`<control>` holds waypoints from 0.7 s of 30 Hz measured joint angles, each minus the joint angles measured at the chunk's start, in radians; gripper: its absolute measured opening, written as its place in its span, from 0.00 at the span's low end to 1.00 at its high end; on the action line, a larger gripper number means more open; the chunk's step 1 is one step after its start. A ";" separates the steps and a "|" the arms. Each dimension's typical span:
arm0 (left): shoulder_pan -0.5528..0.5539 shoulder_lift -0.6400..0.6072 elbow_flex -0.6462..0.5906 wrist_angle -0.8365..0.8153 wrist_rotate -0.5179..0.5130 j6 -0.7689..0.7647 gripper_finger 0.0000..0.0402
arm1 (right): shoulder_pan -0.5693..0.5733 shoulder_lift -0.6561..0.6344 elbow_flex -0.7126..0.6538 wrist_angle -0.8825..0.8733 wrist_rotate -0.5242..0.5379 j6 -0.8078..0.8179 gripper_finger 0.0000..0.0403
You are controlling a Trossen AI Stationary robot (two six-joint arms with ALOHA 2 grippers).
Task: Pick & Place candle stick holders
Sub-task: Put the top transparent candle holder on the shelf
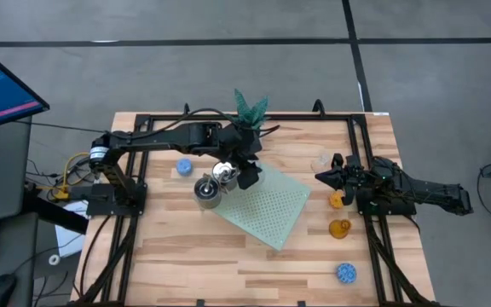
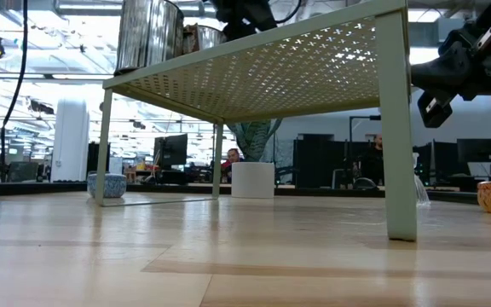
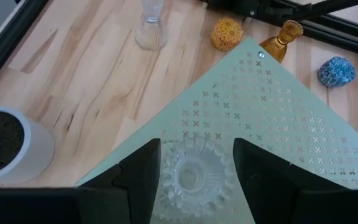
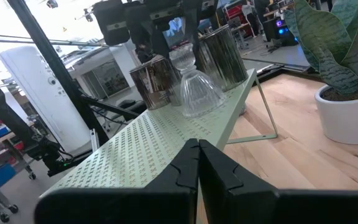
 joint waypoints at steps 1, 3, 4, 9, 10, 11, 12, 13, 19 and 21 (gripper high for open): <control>0.000 0.000 0.000 0.005 0.000 0.000 0.50 | 0.000 0.000 0.000 0.000 0.000 0.000 0.00; -0.001 0.000 0.000 0.021 0.003 -0.001 0.51 | 0.000 0.000 0.000 0.000 0.000 0.000 0.00; -0.004 -0.003 0.000 0.023 0.015 -0.001 0.51 | 0.000 0.000 0.000 0.000 0.000 0.000 0.00; -0.019 -0.055 0.029 0.005 0.057 0.016 0.51 | 0.000 0.000 0.000 0.000 0.000 0.000 0.00; -0.023 -0.079 0.033 0.013 0.051 0.032 0.50 | 0.000 0.000 0.000 0.000 0.000 0.000 0.00; -0.026 -0.105 0.035 0.019 0.038 0.051 0.48 | 0.000 0.000 0.000 0.000 0.000 0.000 0.00; -0.029 -0.129 0.036 0.016 0.018 0.061 0.45 | 0.000 0.000 0.000 0.000 0.000 0.000 0.00; -0.030 -0.154 0.036 0.008 -0.002 0.073 0.42 | 0.000 0.000 0.000 0.000 0.000 0.000 0.00; -0.027 -0.249 0.021 -0.097 -0.109 0.103 0.07 | 0.000 0.000 0.000 0.000 0.000 0.000 0.00; -0.029 -0.248 -0.006 -0.107 -0.103 0.099 0.03 | 0.000 0.000 0.000 0.000 0.000 0.000 0.00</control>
